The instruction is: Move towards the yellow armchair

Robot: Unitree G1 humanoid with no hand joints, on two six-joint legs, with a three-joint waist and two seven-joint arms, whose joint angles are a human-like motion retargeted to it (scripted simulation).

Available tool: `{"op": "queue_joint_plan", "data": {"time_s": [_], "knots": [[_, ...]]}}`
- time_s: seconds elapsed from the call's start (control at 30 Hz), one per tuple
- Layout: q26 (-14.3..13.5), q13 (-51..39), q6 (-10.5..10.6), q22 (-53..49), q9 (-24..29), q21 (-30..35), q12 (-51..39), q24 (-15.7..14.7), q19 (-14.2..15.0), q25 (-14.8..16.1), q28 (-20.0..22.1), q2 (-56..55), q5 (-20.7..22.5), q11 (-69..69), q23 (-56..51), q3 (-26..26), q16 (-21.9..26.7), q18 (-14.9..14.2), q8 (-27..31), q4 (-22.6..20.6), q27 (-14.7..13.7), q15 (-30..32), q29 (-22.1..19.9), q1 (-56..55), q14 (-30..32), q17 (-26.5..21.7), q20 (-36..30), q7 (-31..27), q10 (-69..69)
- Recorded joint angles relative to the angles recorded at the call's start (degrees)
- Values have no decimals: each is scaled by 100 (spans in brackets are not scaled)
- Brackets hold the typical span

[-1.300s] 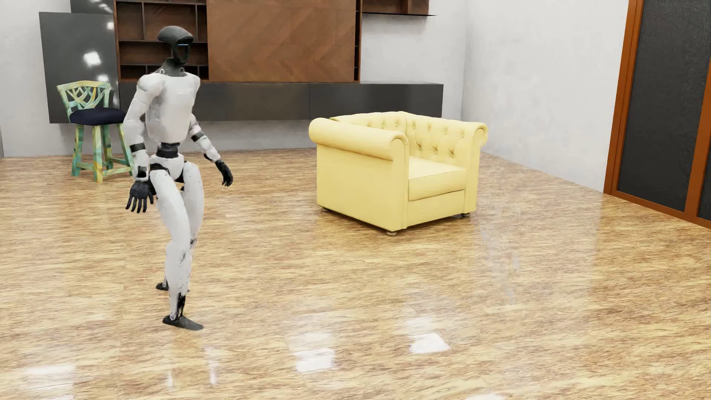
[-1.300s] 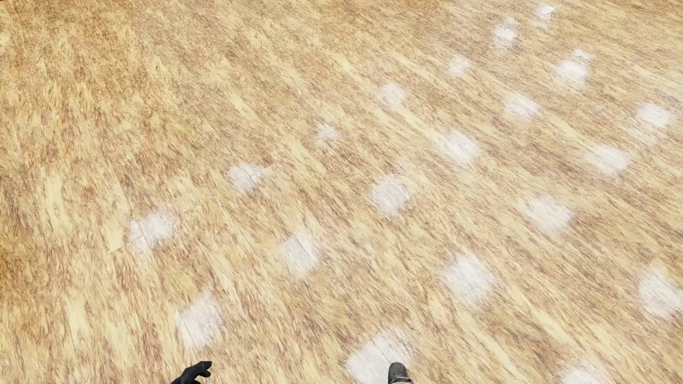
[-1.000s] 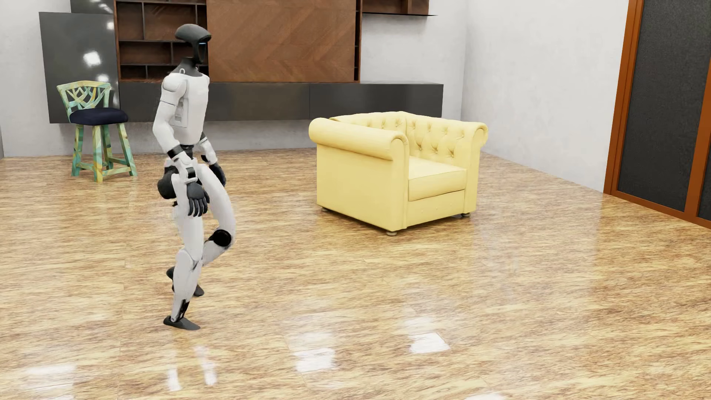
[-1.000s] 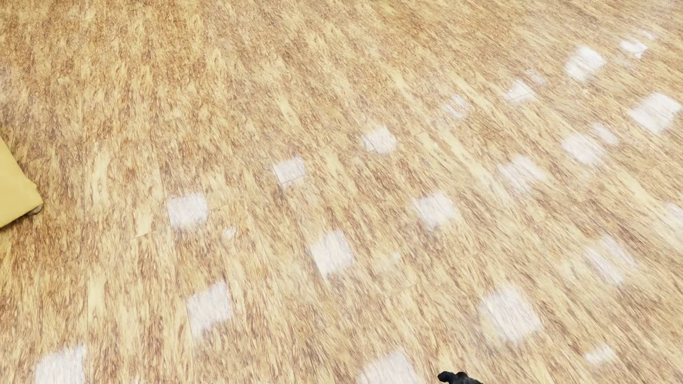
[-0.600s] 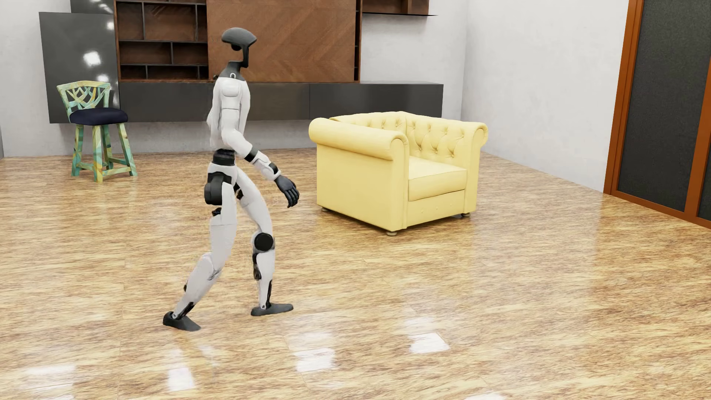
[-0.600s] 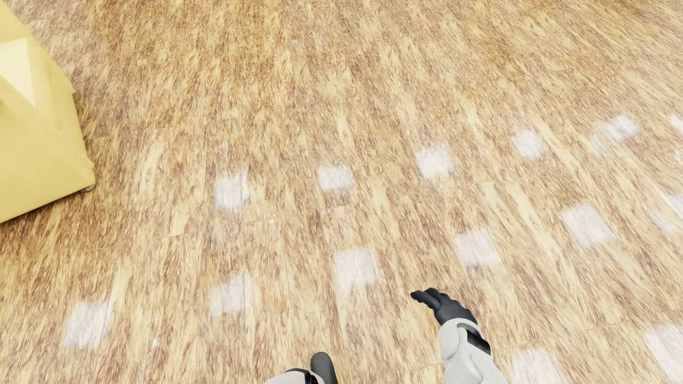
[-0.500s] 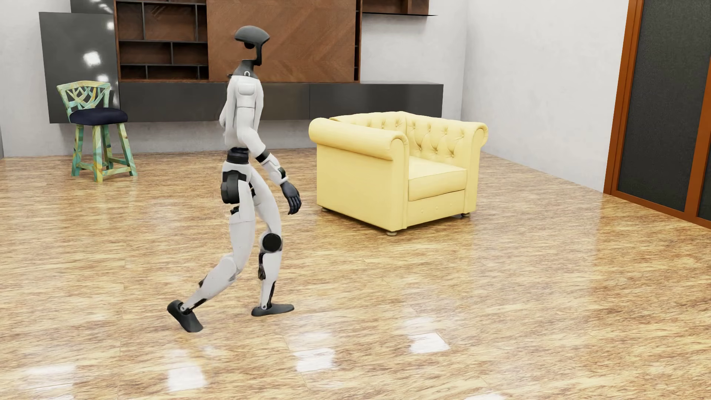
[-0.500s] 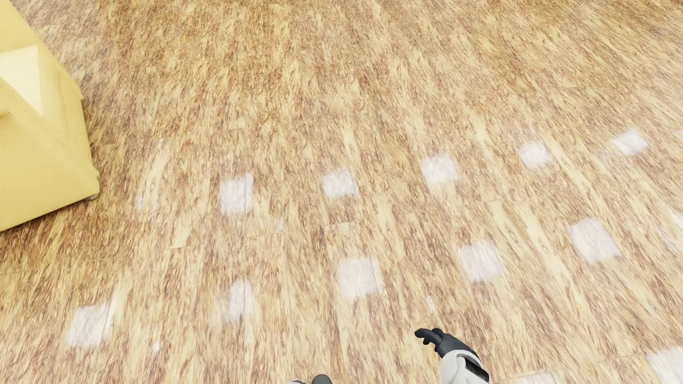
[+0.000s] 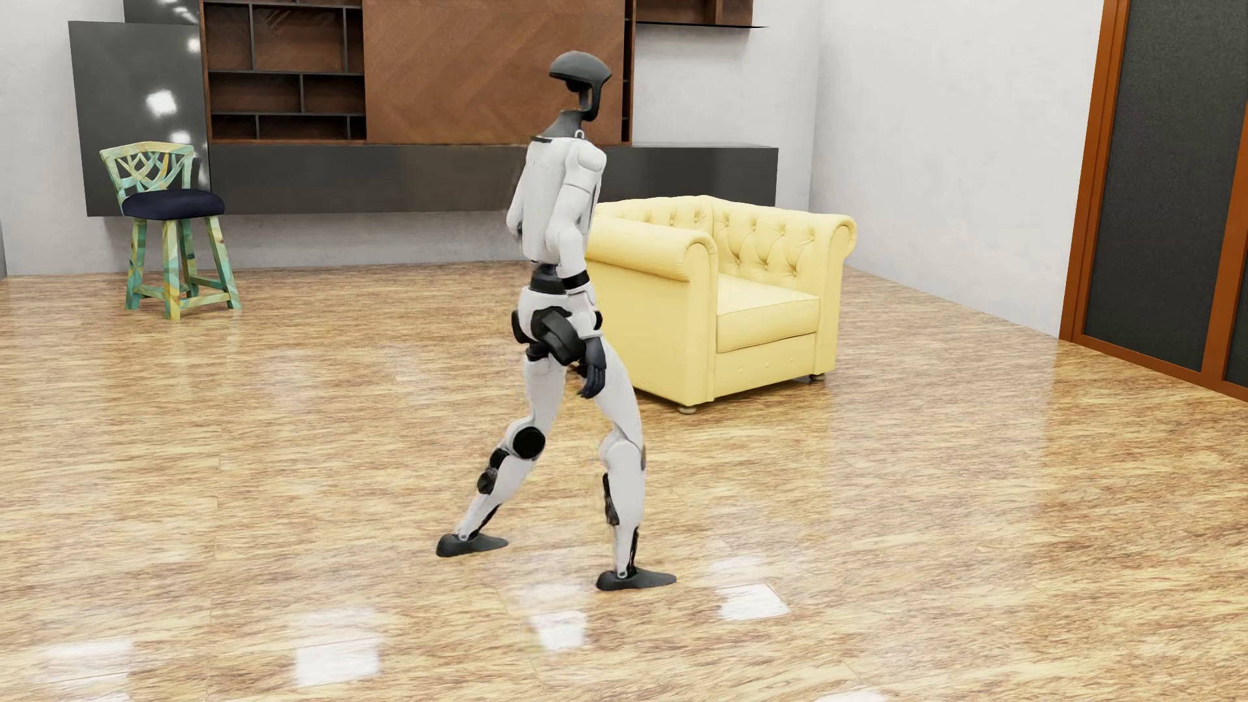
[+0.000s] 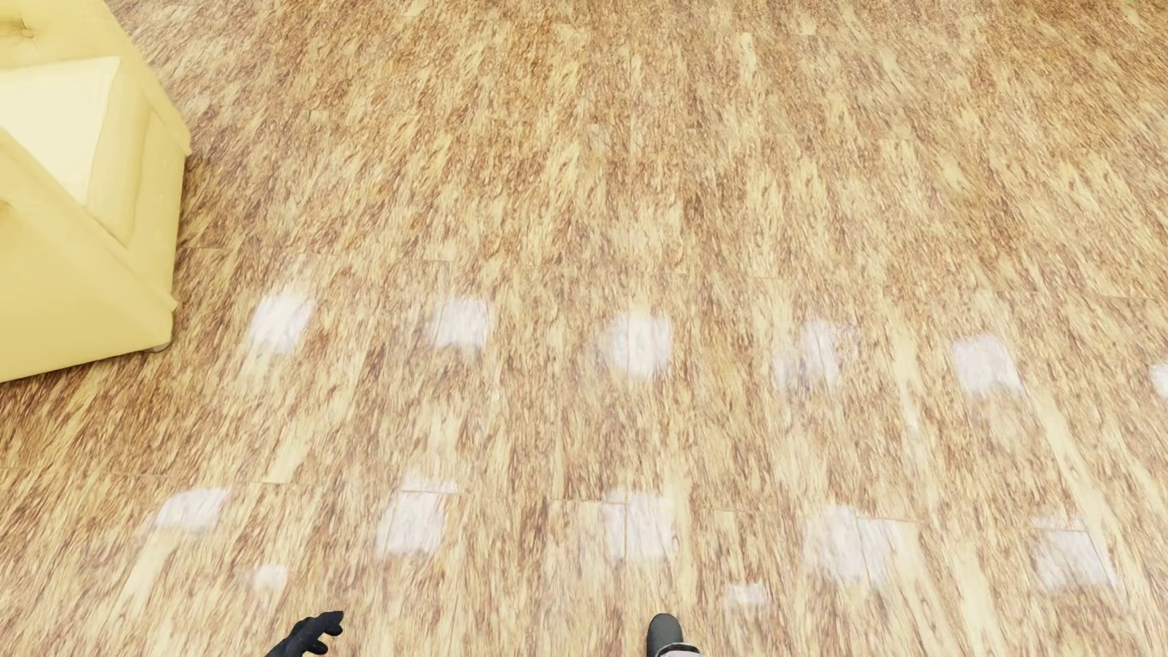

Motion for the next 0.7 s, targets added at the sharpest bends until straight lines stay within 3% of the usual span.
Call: {"op": "queue_joint_plan", "data": {"time_s": [0.07,0.1,0.17,0.2,0.27,0.3,0.4,0.43,0.47,0.5,0.53,0.57,0.6,0.63,0.67,0.7], "knots": [[153,-327,127,66,95,120,235,-176,-103,-209,361,176,173,628,88,98,-202,169,-217,307,58,-634,-48,-711,1283,98,282,-318,1924],[245,-532,182,190,120,227,332,-176,-130,-284,469,413,242,628,112,161,-283,511,-346,447,13,-848,22,-1217,2023,72,284,-425,2862],[458,-945,277,589,135,386,387,47,-206,-396,138,964,402,401,-62,309,-297,820,-612,911,-139,-1151,43,-2084,2177,31,-47,-203,3990],[501,-1172,305,708,131,414,473,112,-230,-412,-235,1216,465,278,-205,390,-269,796,-696,948,-217,-1278,-55,-2420,2063,-5,-112,-24,4127],[616,-1594,314,798,106,474,656,119,-268,-442,-634,1624,562,174,-584,525,-327,405,-856,692,-365,-1578,-257,-2976,1817,-70,16,364,3711],[650,-1790,309,797,89,504,750,104,-276,-452,-610,1816,603,153,-805,568,-377,67,-962,518,-444,-1768,-330,-3177,1694,-115,126,579,3207],[739,-2265,299,829,4,495,955,-28,-243,-373,-219,2432,747,-17,-1341,641,-619,-463,-1363,84,-622,-2243,-534,-3227,1596,-245,501,1518,675],[772,-2371,295,861,-38,480,999,-75,-214,-328,-177,2633,805,-88,-1416,661,-700,-320,-1499,0,-628,-2350,-542,-3071,1765,-274,588,1957,-184],[776,-2452,292,886,-79,472,1040,-89,-174,-274,-209,2815,859,-95,-1434,685,-760,931,-1621,5,-610,-2405,-518,-2878,1968,-293,624,2546,-602],[760,-2505,273,895,-100,472,1093,-81,-109,-201,-260,2932,889,94,-1379,736,-789,1789,-1695,-28,-573,-2428,-504,-2730,1763,-275,646,2644,-621],[754,-2526,245,905,-102,477,1128,-79,1,-109,-276,2948,835,519,-1232,803,-836,1841,-1708,-44,-502,-2284,-528,-2593,1512,-237,684,2487,-499],[778,-2513,219,923,-86,511,1130,-96,130,-24,-246,2816,705,1216,-980,860,-910,1842,-1682,-92,-395,-1799,-558,-2444,1338,-185,754,2365,-367],[808,-2485,192,940,-65,619,1100,-101,468,6,-205,2565,531,2039,-644,897,-980,1837,-1617,-165,-273,-1047,-503,-2266,1166,-149,815,2264,-297],[796,-2449,165,938,-50,823,1037,-53,768,-40,-206,2241,356,2936,-286,906,-998,1806,-1526,-235,-184,-363,-299,-2061,1049,-150,801,2147,-297],[721,-2392,138,912,-41,1063,937,44,967,-129,-271,1882,133,3775,20,888,-950,1730,-1469,-317,-158,-54,-1,-1865,969,-200,694,1991,-333],[613,-2269,104,866,-34,1215,795,147,834,-182,-361,1528,-170,4465,225,844,-863,1633,-1478,-429,-171,-137,238,-1694,906,-271,552,1775,-367]]}}
